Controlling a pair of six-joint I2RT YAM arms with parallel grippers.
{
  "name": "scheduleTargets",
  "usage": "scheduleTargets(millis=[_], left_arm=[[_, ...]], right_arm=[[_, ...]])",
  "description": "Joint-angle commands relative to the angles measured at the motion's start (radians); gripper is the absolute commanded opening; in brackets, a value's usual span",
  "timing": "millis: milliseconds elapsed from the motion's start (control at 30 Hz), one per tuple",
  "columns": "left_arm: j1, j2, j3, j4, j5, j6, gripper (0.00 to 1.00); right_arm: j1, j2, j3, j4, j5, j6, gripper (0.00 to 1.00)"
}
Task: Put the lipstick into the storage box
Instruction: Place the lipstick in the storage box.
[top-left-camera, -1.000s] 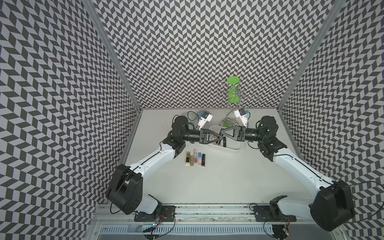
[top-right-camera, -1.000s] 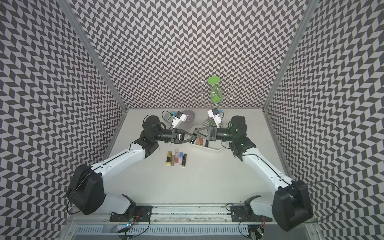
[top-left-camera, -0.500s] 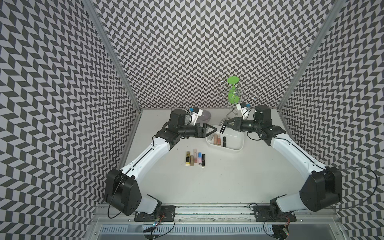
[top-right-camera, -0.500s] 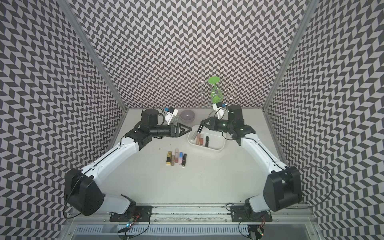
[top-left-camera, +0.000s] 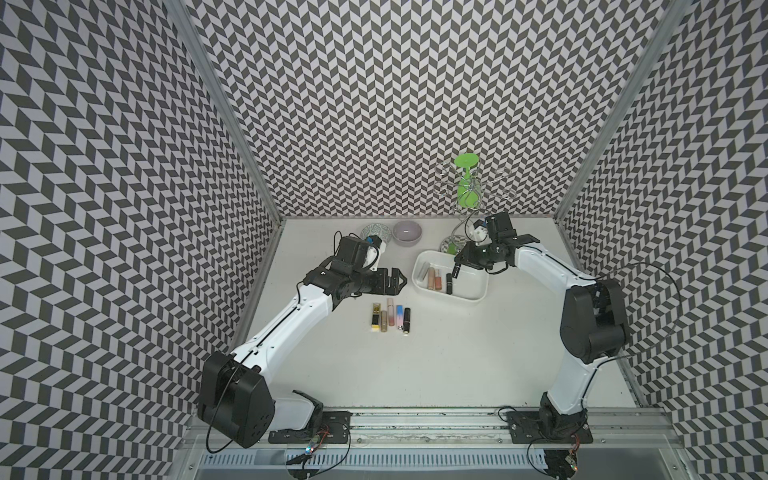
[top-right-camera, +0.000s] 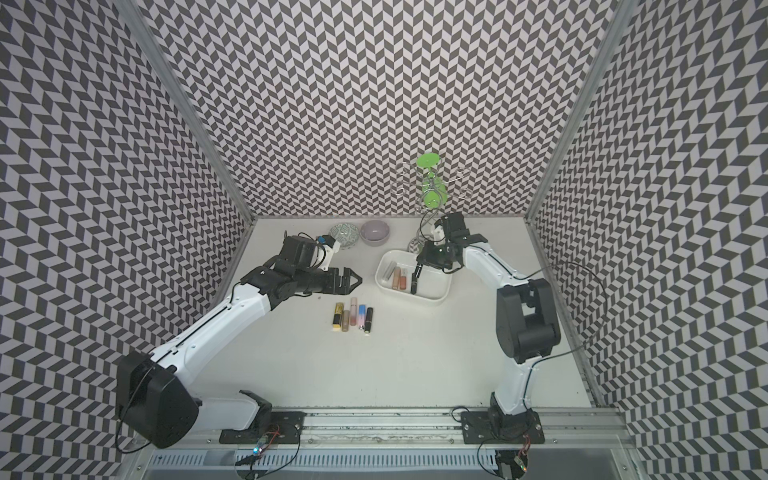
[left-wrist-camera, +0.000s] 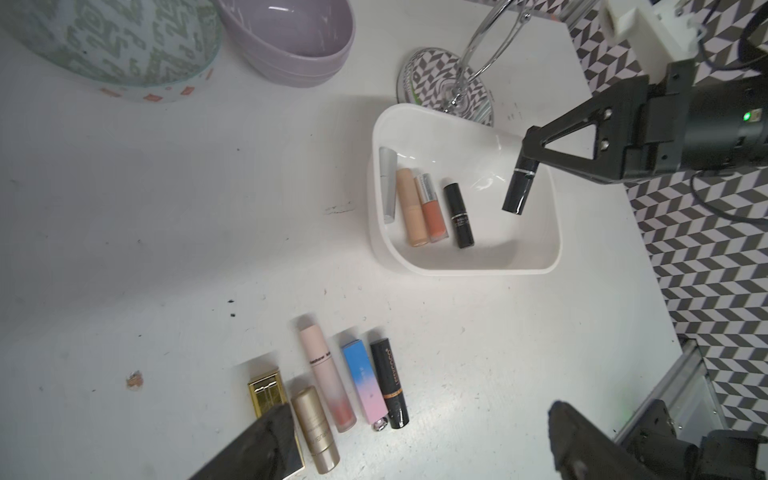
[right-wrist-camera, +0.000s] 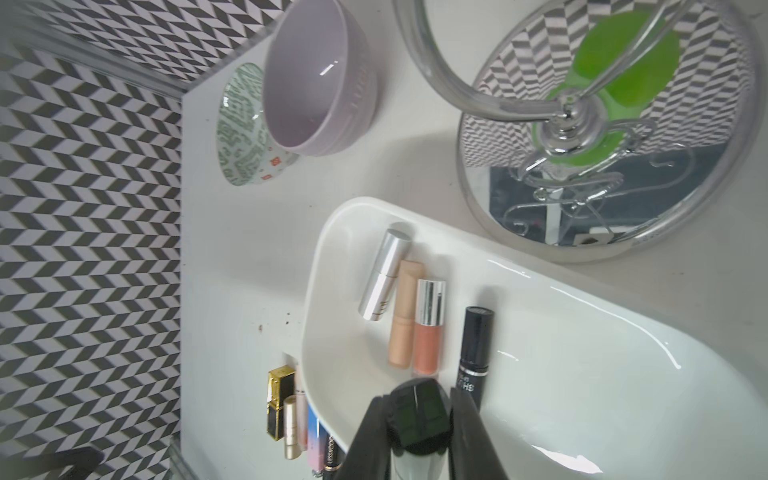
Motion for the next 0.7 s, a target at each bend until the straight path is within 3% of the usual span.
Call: scheduleTargets(millis=[0, 667], left_arm=[[0.013, -0.010, -0.026, -0.040, -0.034, 0.044, 0.99], [0.028, 0.063, -0.025, -0.011, 0.046, 0.073, 0.99]], right_arm=[[0.000, 0.035, 0.026, -0.020, 0.094, -0.048, 0.06], [0.012, 0.138, -0.006, 0.024, 0.110, -0.055, 0.08]])
